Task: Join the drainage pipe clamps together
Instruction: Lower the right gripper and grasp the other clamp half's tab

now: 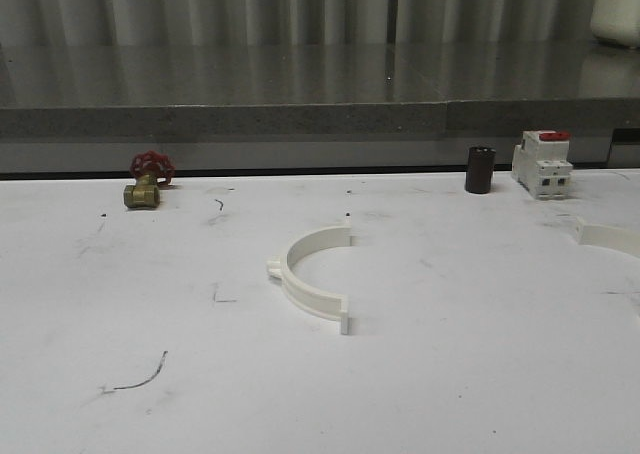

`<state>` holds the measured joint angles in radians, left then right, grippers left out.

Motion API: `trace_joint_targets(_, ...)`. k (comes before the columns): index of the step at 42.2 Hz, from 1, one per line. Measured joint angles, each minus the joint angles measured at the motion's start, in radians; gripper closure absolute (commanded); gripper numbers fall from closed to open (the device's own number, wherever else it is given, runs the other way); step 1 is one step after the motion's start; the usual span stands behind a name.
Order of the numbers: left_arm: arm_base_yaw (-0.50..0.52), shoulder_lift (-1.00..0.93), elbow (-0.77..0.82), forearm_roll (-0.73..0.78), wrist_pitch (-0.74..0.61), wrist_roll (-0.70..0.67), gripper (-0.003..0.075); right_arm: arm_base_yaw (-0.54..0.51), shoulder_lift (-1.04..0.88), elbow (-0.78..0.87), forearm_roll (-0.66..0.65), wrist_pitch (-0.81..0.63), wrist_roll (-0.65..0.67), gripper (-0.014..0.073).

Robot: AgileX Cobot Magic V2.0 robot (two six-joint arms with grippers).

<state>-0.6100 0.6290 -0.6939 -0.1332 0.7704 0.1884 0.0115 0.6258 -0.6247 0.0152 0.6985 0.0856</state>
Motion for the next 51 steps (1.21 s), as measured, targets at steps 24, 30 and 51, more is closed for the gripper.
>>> trace_joint_targets(24, 0.000, 0.000, 0.000, 0.000, 0.000, 0.000, 0.0418, -0.002, 0.551, -0.286, -0.057, 0.100, 0.000, 0.0104)
trace_joint_targets(30, 0.000, 0.000, 0.000, 0.000, 0.000, 0.000, 0.0418, -0.044, 0.691, -0.374, -0.036, 0.110, 0.000, 0.0105)
trace_joint_targets(51, 0.000, 0.000, 0.000, 0.000, 0.000, 0.002, 0.0418, -0.100, 1.096, -0.600, 0.021, 0.209, -0.044, 0.0105)
